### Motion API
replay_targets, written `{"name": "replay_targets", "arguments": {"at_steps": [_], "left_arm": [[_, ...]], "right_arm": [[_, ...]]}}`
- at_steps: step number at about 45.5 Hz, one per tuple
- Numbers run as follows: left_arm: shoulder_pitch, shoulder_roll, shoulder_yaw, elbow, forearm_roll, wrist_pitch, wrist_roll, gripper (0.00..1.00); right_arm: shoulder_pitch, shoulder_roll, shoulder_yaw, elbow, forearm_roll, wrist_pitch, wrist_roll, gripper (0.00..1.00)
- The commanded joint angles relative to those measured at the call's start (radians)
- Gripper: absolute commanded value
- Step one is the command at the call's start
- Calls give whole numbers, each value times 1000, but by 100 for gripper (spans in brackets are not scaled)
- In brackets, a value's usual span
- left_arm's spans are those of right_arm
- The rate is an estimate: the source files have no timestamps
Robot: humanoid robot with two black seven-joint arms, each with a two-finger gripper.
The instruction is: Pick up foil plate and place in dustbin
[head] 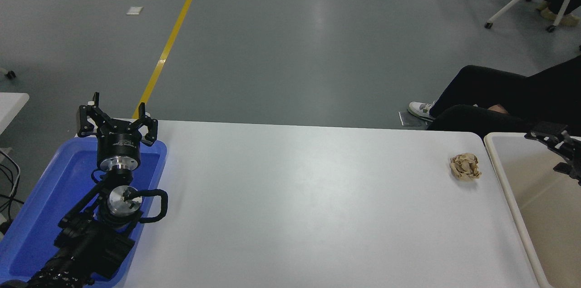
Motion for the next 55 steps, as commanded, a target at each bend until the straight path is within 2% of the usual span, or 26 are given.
{"name": "replay_targets", "arguments": {"at_steps": [1, 6, 14, 29, 43, 55], "left_arm": [[0, 0, 0, 0, 0, 0, 0, 99], [0, 1, 0, 0, 0, 0, 0, 99], [0, 0, 0, 0, 0, 0, -1, 99], [0, 1, 0, 0, 0, 0, 1, 99], [0, 0, 0, 1, 0, 0, -1, 99], [0, 0, 0, 0, 0, 0, -1, 99]], "right_arm": [[213, -20, -227, 152, -114, 8, -14, 100], [385, 4, -399, 186, -114, 10, -14, 100], [675, 165, -684, 238, -103, 16, -4, 100], [882, 452, -833, 347, -30, 25, -4, 100], [969, 510, -828, 419, 1, 223, -4, 100], [1060, 582, -787, 425, 188, 444, -6, 100]]}}
